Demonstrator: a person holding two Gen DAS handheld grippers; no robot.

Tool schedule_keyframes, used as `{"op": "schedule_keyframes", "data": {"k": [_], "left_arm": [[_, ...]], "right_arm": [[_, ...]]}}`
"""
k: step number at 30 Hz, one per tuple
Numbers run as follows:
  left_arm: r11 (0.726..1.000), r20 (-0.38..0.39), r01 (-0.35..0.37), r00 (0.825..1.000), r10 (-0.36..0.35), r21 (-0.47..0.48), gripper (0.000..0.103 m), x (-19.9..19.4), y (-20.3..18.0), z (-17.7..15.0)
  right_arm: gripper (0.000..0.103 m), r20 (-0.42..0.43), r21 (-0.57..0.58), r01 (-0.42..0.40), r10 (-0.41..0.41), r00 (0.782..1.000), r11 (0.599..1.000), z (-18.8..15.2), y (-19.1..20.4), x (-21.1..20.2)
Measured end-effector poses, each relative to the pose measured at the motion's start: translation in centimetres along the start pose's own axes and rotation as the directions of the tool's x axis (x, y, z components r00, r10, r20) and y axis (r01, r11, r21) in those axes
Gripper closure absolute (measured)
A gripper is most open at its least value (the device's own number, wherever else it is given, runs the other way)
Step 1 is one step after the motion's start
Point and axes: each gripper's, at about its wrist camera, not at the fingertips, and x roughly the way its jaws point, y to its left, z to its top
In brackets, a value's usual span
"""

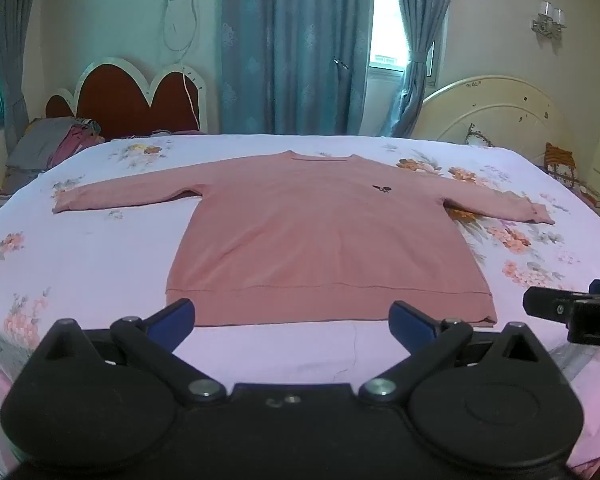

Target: Fold small clothes

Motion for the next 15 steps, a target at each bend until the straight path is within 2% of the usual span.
{"op": "schedule_keyframes", "data": {"k": [15], "left_arm": [[1.0,0.015,-0.007,1.0,0.007,0.006,0.0,-0.69,0.57,-0.17]], "right_arm": [[0.0,0.0,-0.003,0.001,-0.001,1.0,1.0,0.32,0.24,-0.14]]}}
